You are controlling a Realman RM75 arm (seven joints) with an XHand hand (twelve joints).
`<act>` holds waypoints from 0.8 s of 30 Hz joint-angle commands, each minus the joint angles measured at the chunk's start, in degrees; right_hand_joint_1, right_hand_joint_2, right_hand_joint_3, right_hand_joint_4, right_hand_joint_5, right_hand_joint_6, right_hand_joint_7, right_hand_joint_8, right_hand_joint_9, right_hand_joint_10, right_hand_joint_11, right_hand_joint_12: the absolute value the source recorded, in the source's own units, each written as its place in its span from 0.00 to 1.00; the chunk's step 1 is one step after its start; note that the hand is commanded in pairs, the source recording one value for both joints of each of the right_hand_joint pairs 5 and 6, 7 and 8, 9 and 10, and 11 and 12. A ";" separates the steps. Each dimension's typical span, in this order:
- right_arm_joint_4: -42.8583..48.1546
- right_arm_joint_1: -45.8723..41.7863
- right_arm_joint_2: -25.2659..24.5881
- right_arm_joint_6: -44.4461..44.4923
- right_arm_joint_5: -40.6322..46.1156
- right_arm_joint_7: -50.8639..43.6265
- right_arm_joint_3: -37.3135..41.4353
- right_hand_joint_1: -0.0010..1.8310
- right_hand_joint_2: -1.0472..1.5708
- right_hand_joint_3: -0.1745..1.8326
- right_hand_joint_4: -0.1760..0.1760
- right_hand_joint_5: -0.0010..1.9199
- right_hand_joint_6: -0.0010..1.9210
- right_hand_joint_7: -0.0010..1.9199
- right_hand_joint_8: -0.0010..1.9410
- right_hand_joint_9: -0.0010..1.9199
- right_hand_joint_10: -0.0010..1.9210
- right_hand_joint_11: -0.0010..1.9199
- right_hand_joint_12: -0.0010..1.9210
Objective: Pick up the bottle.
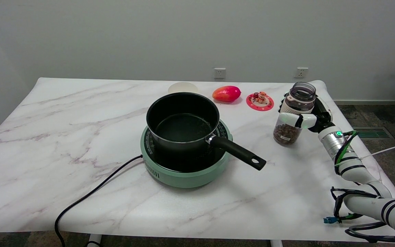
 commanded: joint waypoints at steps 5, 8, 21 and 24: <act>8.74 5.77 3.95 -4.82 -15.23 0.33 4.90 0.83 0.70 0.38 0.50 0.87 0.87 0.84 0.83 0.75 0.75 0.58 0.58; 9.47 8.29 4.03 -4.83 -17.86 0.33 4.90 0.83 0.70 0.39 0.50 0.88 0.88 0.84 0.83 0.75 0.75 0.59 0.59; 21.03 13.11 6.12 -11.35 -33.15 -0.15 8.70 0.85 0.77 0.38 0.50 0.93 0.93 0.88 0.87 0.79 0.79 0.63 0.63; 24.72 14.04 6.28 -14.02 -37.57 -0.15 9.29 0.85 0.77 0.38 0.50 0.93 0.93 0.88 0.87 0.79 0.79 0.64 0.64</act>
